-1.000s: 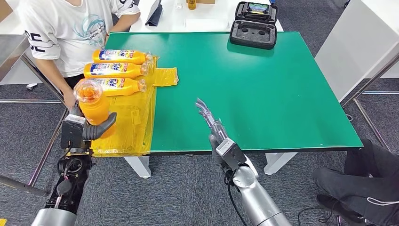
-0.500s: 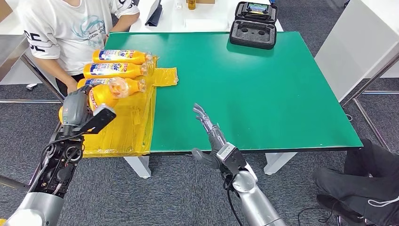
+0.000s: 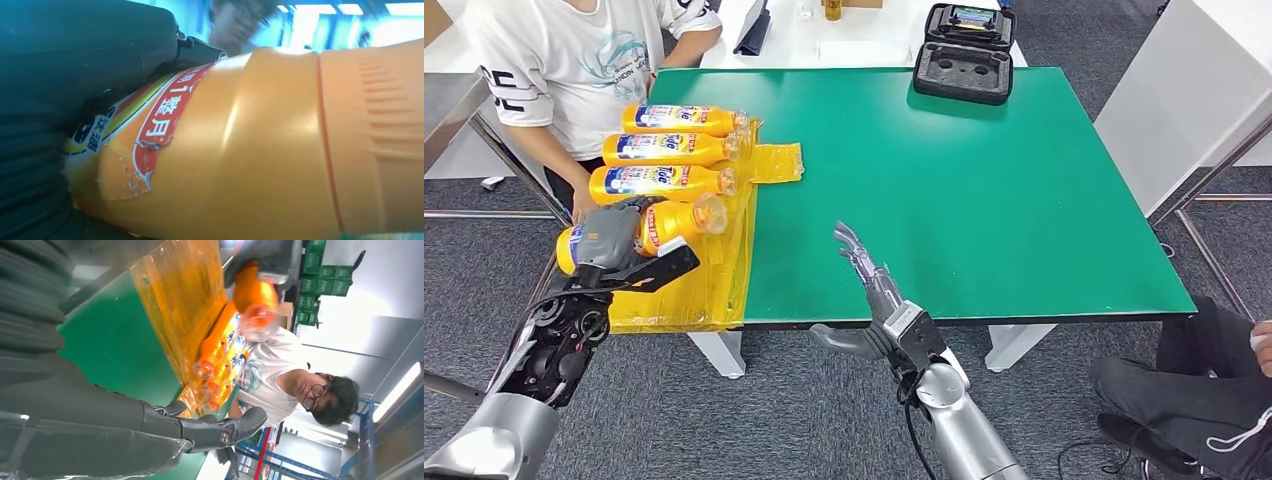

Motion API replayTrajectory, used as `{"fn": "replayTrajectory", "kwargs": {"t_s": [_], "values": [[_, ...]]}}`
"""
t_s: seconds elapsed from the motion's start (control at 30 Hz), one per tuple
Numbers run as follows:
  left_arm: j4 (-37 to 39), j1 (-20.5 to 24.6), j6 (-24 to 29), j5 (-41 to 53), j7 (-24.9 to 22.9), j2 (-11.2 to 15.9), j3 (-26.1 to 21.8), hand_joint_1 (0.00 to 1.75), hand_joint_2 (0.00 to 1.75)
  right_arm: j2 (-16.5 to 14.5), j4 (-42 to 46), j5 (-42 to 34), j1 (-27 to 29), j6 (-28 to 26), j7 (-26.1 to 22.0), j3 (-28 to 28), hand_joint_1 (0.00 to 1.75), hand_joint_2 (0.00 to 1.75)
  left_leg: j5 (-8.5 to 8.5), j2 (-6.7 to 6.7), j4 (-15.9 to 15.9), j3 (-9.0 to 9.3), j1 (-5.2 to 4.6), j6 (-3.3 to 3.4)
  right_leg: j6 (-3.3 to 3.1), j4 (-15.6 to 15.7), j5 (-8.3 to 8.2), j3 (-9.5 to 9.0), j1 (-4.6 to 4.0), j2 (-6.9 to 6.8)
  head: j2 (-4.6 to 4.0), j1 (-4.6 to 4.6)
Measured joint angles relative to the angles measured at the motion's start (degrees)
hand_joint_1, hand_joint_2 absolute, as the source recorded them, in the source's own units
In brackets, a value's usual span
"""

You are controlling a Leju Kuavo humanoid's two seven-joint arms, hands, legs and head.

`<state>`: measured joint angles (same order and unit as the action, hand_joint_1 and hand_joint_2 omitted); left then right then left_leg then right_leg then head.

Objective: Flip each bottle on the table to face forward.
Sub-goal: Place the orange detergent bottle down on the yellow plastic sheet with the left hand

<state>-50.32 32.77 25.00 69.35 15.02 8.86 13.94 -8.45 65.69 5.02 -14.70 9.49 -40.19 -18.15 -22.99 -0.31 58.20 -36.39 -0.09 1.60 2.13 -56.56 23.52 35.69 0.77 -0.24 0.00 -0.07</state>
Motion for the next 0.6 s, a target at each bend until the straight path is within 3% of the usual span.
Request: {"fn": "replayTrajectory", "kwargs": {"t_s": [0.37,0.6], "values": [[13.53,8.59,-13.52,5.01,-0.79,-2.54,7.21,1.75,1.75,-0.2,-1.39,1.81,-0.26,1.2,0.0,0.53,0.0,1.75,0.01,0.05,0.01,-0.02,-0.02,0.0,0.02,-0.01,-0.03,0.0,0.01,0.04,0.0,0.0],[18.42,9.57,-15.45,5.72,-3.04,-2.41,8.07,1.75,1.75,-0.77,-4.92,2.83,-2.69,3.21,0.0,0.55,0.0,1.75,0.01,0.09,0.0,-0.03,0.04,-0.01,0.01,-0.02,-0.02,0.01,-0.04,0.11,0.0,-0.01]]}}
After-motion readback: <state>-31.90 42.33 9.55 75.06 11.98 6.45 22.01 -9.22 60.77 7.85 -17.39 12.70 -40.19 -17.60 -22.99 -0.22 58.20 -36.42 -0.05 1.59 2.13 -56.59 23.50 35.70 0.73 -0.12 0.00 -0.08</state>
